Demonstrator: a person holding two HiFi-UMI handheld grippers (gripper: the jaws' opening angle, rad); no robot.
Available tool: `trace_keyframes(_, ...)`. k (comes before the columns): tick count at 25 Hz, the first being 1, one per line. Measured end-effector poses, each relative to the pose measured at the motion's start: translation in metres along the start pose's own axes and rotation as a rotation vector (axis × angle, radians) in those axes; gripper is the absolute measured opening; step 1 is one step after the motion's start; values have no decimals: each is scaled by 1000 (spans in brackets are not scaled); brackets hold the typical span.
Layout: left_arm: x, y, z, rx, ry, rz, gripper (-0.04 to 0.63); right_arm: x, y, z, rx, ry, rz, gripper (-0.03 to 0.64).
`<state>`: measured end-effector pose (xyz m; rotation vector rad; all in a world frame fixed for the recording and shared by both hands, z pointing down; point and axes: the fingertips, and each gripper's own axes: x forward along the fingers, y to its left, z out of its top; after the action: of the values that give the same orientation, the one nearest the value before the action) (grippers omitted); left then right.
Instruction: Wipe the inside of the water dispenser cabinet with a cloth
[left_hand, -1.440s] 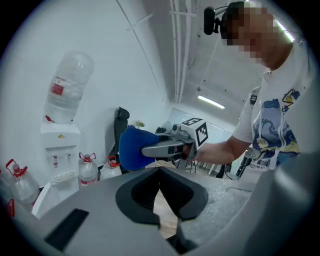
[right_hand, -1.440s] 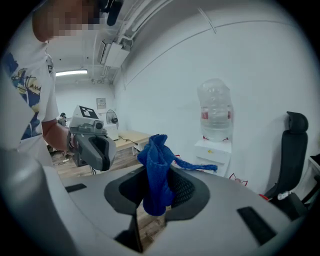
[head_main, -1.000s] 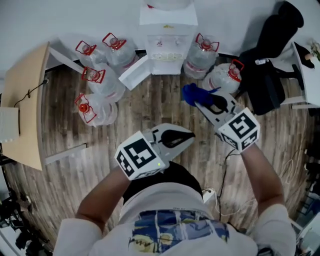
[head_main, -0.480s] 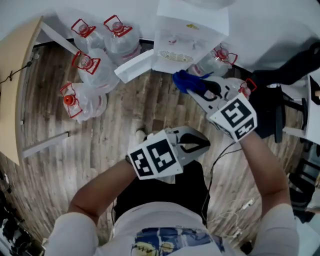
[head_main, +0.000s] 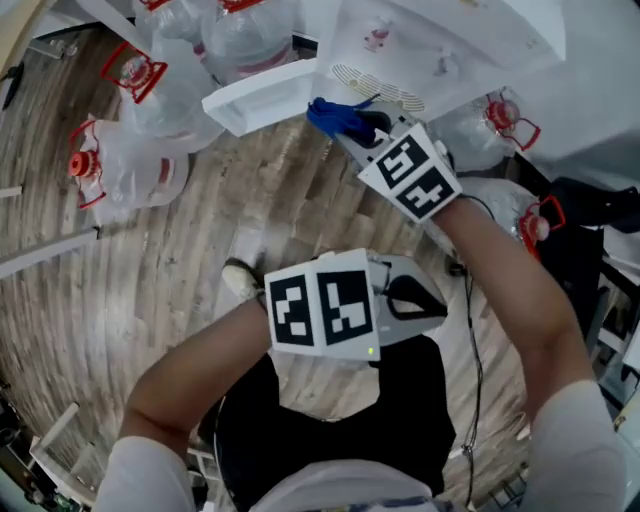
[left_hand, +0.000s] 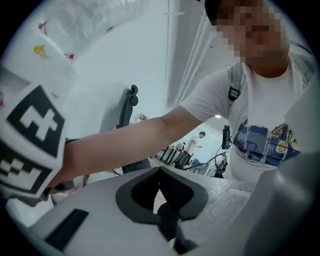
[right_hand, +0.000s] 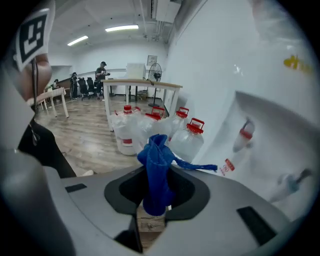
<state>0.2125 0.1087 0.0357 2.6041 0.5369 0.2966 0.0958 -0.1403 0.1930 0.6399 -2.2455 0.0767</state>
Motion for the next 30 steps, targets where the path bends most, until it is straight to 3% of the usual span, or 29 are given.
trace_keyframes(3,19,32,-46,26,-18,-51,3,69,2,-60,-43,31,-21,92)
trace_keyframes(7,32,70,-117,70,12,-121,3,152,-8,-134,-60,44,-125,92)
trace_keyframes(12,28,121,-190,100,43,-120,3,217,-46,-225,-29,91,-294,92)
trace_keyframes(16,18,153,-226,98,40,-106,3,237,-95,-274,-40,140,-514,92)
trace_keyframes(19,10,169,-245,109,48,-103,3,249,-132,-295,-43,155,-640,92)
trace_keyframes(23,4,183,-265,122,66,-81,3,257,-176,-298,35,109,-748,92)
trace_keyframes(30,3,189,-272,119,37,-51,3,270,-220,-280,7,65,-828,92)
